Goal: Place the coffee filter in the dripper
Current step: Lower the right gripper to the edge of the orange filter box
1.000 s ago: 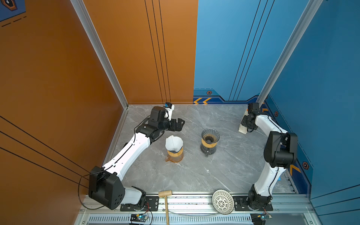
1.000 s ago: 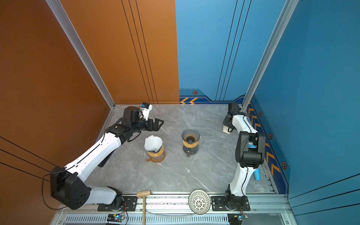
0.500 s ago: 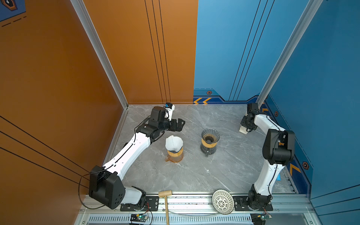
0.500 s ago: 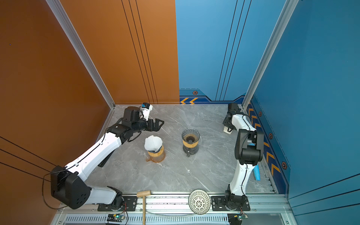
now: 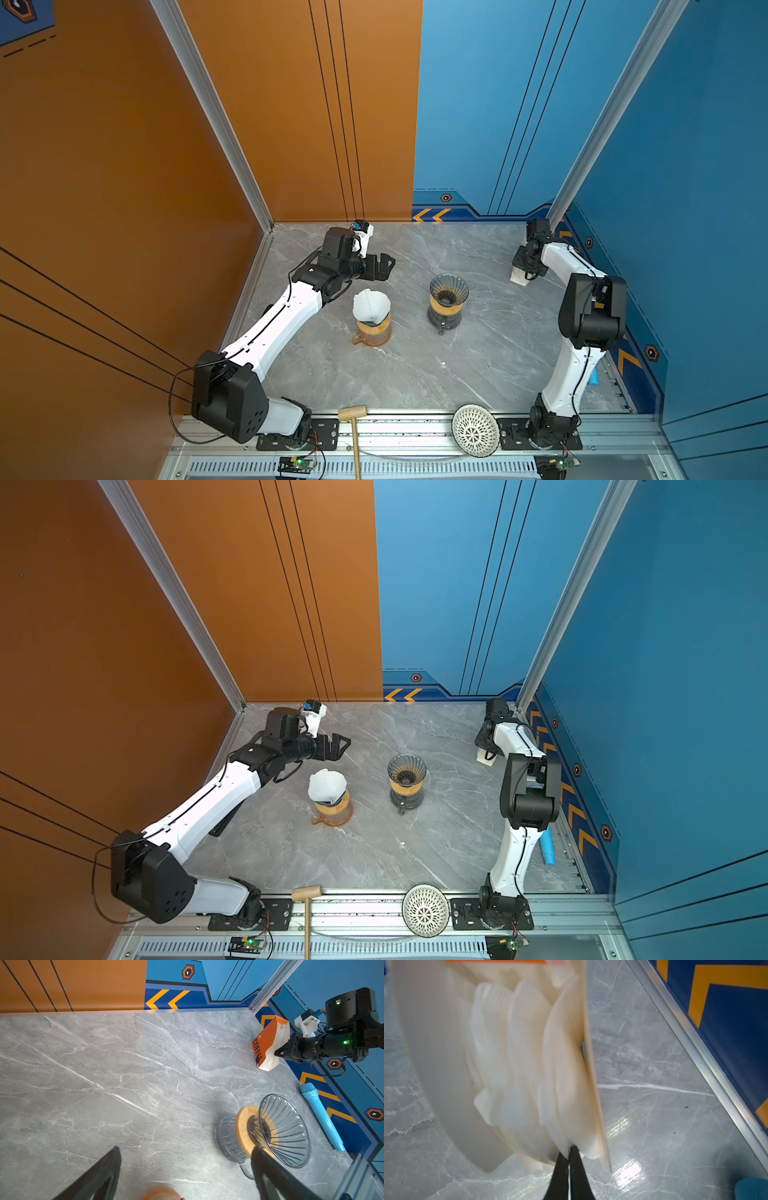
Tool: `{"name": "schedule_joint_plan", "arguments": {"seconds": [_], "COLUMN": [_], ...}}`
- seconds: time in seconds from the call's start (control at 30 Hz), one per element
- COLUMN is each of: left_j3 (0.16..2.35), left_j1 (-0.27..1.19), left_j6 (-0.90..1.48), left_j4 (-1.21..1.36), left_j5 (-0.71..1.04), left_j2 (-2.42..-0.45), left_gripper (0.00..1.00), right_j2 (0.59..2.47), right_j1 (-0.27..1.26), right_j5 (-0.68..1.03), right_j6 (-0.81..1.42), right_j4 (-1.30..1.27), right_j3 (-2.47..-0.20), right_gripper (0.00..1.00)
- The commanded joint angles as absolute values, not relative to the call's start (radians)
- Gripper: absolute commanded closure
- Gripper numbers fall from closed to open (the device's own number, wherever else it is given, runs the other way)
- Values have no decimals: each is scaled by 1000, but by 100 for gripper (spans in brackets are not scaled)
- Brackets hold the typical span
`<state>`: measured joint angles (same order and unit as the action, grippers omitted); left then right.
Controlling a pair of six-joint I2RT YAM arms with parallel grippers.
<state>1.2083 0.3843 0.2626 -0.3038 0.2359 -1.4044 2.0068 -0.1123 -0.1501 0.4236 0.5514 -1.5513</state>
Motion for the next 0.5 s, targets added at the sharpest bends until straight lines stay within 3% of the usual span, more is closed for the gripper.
{"name": "schedule_joint_plan", "arguments": {"seconds": [0.0,0.47], "left_j3": [1232,1239], "left_j1": [375,378], "left_j6": [276,279], "left_j4": [-318,-318], "left_j5": [252,263], "left_j2": [-1408,-1423], "left_gripper": [2,2], "right_j2": [1961,1899], "right_j1": [-118,-121], "right_j5": [-117,-56], "right_j6": [433,474], "right_j4": [600,653], "right_j3": [-1569,-1561], "right_gripper": [100,100]}}
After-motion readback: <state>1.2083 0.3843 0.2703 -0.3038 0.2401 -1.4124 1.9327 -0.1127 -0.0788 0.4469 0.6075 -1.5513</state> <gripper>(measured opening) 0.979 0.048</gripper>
